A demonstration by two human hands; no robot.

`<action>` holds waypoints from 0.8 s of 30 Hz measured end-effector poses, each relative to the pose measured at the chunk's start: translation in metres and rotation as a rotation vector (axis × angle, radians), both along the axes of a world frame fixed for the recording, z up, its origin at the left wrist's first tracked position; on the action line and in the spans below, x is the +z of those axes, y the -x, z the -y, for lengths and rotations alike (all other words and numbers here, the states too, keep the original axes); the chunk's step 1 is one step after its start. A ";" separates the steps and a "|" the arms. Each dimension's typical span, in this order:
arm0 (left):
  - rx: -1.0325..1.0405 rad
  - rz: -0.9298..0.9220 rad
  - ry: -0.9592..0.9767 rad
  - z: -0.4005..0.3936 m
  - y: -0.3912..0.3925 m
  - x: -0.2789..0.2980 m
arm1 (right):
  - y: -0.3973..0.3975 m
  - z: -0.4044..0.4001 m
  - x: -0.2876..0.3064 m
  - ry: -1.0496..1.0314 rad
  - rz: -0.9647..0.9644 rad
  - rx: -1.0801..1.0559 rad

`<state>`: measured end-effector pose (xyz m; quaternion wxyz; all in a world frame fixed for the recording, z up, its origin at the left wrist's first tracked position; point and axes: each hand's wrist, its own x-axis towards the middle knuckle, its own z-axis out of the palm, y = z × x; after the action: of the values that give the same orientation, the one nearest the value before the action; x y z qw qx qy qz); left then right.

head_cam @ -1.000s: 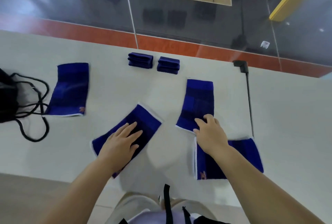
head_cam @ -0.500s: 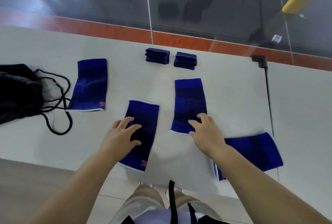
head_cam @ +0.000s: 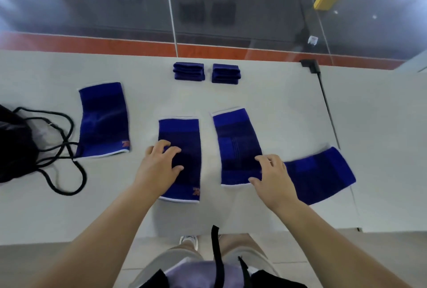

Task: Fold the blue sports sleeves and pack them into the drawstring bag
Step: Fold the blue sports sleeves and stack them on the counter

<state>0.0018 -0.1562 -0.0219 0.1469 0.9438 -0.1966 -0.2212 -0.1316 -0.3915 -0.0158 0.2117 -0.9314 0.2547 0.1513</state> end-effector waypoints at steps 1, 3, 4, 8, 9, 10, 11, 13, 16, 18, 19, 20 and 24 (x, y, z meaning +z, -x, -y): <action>-0.010 0.008 0.014 -0.003 0.001 0.000 | -0.001 -0.003 0.001 0.006 -0.017 -0.036; -0.050 0.018 0.022 -0.008 0.002 0.000 | -0.004 -0.010 0.000 0.023 -0.056 -0.082; -0.073 0.015 0.016 -0.010 0.002 -0.001 | -0.006 -0.012 -0.001 0.032 -0.067 -0.100; -0.157 -0.011 -0.042 -0.016 0.004 -0.003 | -0.013 -0.019 -0.001 0.046 -0.091 -0.218; -0.173 -0.009 -0.052 -0.017 0.004 -0.004 | -0.015 -0.019 -0.001 0.055 -0.106 -0.240; -0.186 -0.005 -0.061 -0.017 0.004 -0.004 | -0.016 -0.019 -0.002 0.059 -0.120 -0.254; -0.198 0.000 -0.069 -0.017 0.004 -0.003 | -0.017 -0.019 -0.002 0.046 -0.124 -0.265; -0.213 0.001 -0.081 -0.016 0.003 -0.002 | -0.017 -0.018 -0.003 -0.029 -0.055 -0.299; -0.216 -0.022 -0.084 -0.014 0.001 -0.002 | -0.014 -0.015 0.006 -0.108 0.185 -0.388; -0.205 -0.040 -0.073 -0.014 0.001 -0.002 | -0.014 -0.013 0.019 -0.082 0.366 -0.412; -0.200 -0.048 -0.065 -0.014 0.001 -0.003 | -0.014 -0.013 0.026 -0.060 0.441 -0.387; -0.195 -0.054 -0.058 -0.014 0.000 -0.003 | -0.015 -0.013 0.033 -0.035 0.506 -0.328; -0.175 -0.059 -0.020 -0.016 -0.002 -0.003 | -0.014 -0.020 0.050 -0.064 0.541 0.073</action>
<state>0.0038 -0.1400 -0.0249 0.1232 0.9175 -0.2718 -0.2630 -0.1179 -0.3716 0.0344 0.2960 -0.9392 0.1503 -0.0876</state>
